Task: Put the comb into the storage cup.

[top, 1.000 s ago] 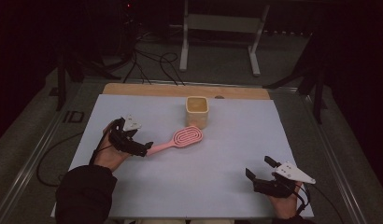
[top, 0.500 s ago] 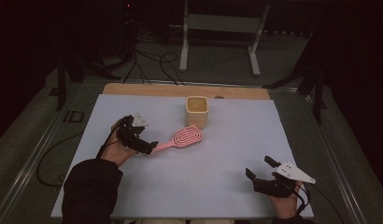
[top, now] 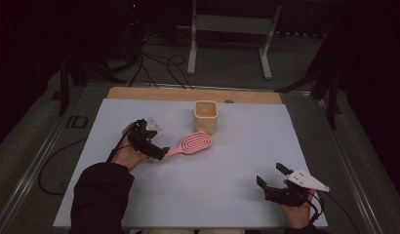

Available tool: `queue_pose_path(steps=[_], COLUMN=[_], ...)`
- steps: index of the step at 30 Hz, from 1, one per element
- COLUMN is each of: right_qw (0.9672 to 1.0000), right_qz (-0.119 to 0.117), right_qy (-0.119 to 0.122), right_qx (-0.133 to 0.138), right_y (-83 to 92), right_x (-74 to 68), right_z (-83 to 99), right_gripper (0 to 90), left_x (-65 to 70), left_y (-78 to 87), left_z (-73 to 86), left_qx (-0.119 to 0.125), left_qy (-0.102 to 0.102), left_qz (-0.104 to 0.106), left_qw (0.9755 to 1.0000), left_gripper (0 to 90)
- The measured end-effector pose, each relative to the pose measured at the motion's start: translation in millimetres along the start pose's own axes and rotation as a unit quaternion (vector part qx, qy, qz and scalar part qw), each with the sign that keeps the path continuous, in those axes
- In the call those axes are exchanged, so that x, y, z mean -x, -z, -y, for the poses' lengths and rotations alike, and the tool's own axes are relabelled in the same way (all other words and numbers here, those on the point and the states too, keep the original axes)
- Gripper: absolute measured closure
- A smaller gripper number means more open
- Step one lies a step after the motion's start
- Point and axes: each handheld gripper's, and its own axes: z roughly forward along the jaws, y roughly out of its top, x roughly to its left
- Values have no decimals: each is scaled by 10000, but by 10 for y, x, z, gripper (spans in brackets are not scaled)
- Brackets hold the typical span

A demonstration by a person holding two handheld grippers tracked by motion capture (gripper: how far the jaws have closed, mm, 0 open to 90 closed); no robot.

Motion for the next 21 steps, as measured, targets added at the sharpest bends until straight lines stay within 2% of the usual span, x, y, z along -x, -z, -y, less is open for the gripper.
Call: queue_pose_path(steps=[21], right_qw=[10000], right_qz=[-23], right_qy=[-26], right_qx=[-33], right_y=[-10], right_x=[2], right_z=[1], right_gripper=[91], left_x=[56], left_y=[-285], left_z=[-142], left_qx=[-473], left_qy=[-147], left_qz=[160], left_qw=[9986], left_gripper=[0])
